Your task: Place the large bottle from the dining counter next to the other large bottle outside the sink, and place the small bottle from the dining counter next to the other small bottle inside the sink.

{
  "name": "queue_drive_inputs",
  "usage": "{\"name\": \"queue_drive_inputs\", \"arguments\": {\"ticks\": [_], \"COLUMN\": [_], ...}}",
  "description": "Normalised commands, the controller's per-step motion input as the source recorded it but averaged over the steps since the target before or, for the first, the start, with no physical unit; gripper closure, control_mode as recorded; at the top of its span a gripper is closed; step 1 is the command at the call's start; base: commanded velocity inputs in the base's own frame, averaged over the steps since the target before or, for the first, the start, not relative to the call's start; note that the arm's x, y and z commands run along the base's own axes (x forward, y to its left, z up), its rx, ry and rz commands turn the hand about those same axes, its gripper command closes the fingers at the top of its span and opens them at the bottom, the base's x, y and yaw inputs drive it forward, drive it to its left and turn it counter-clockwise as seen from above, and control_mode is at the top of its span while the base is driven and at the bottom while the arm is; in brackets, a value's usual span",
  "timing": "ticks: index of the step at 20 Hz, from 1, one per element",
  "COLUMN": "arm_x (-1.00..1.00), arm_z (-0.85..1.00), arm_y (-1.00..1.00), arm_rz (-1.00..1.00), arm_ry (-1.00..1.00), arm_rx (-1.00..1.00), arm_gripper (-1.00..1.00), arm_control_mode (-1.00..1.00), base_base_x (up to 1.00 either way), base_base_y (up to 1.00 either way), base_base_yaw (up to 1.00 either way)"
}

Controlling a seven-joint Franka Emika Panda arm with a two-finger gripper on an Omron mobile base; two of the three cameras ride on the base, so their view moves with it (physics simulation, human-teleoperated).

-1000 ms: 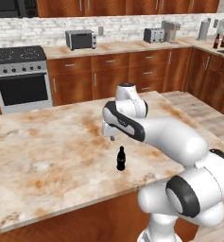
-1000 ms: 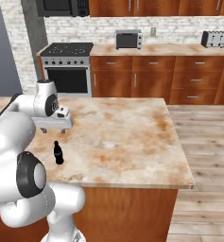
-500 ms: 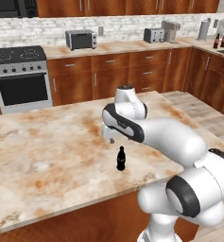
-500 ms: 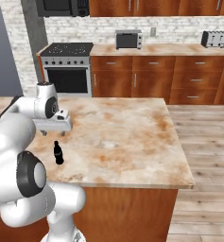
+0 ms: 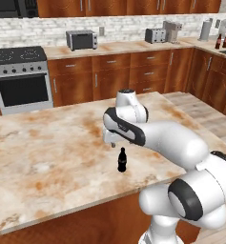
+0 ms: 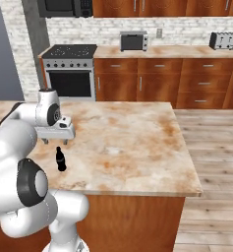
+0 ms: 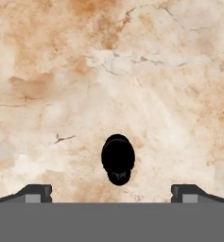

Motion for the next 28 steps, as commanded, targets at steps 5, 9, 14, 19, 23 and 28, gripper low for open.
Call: {"name": "queue_drive_inputs", "arguments": {"ticks": [5, 9, 14, 19, 23, 28], "arm_x": [0.0, 0.11, 0.04, 0.0, 0.0, 0.0], "arm_z": [-0.13, -0.2, -0.04, -0.02, -0.21, -0.17], "arm_y": [0.0, -0.02, 0.0, 0.0, 0.0, 0.0], "arm_rz": [0.0, 0.0, 0.0, 0.0, 0.0, 0.0], "arm_ry": [0.0, 0.0, 0.0, 0.01, 0.0, 0.0], "arm_rx": [0.0, 0.0, 0.0, 0.0, 0.0, 0.0], "arm_gripper": [-1.0, -1.0, -1.0, -1.0, -1.0, -1.0], "arm_control_mode": [-1.0, -1.0, -1.0, -1.0, -1.0, -1.0], "base_base_x": [0.0, 0.0, 0.0, 0.0, 0.0, 0.0], "base_base_y": [0.0, 0.0, 0.0, 0.0, 0.0, 0.0], "base_base_yaw": [0.0, 0.0, 0.0, 0.0, 0.0, 0.0]}}
